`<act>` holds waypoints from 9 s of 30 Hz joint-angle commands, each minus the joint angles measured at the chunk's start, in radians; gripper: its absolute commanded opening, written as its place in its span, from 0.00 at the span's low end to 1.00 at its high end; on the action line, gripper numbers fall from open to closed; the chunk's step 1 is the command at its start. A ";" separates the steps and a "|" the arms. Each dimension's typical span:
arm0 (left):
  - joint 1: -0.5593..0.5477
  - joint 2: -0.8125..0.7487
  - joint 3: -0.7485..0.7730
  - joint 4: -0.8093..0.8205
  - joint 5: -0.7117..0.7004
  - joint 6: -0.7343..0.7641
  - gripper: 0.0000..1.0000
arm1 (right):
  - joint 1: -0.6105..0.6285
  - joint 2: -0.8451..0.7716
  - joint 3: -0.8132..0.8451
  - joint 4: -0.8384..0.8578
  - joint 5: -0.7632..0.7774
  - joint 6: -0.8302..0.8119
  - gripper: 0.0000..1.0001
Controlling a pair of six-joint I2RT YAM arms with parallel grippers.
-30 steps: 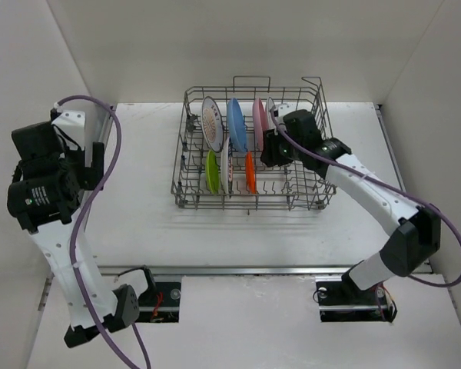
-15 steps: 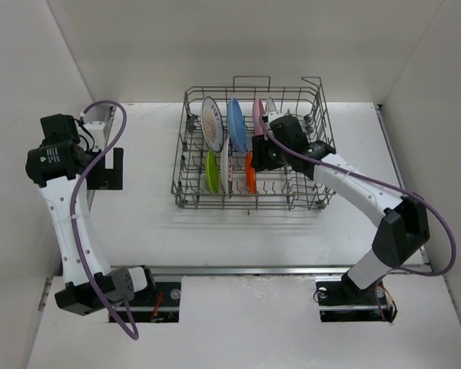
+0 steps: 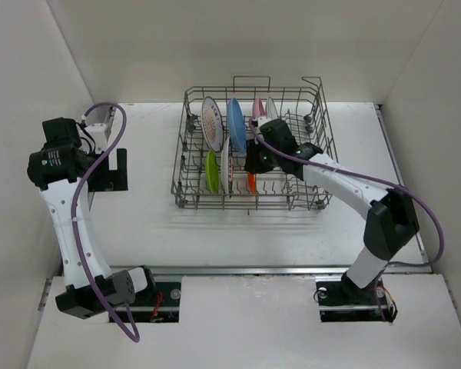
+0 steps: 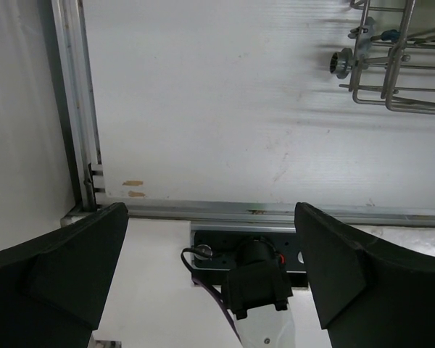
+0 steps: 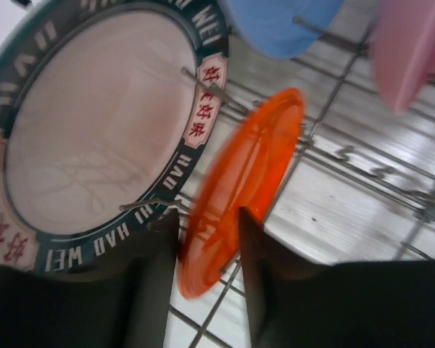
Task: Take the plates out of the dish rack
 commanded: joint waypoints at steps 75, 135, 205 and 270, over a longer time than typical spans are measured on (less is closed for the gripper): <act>-0.191 0.106 -0.135 -0.197 0.628 0.219 0.43 | 1.021 0.401 0.206 0.953 1.318 -1.352 0.00; 0.123 0.868 0.096 0.665 0.277 -0.358 0.00 | 0.107 0.129 0.435 -0.080 0.162 -0.048 0.82; -0.015 0.305 -0.041 0.060 0.536 0.102 0.90 | 0.433 0.070 0.202 0.329 1.011 -0.401 0.00; -0.354 0.406 0.375 0.117 0.543 -0.149 0.88 | 0.636 0.004 0.153 0.406 1.214 -0.779 0.00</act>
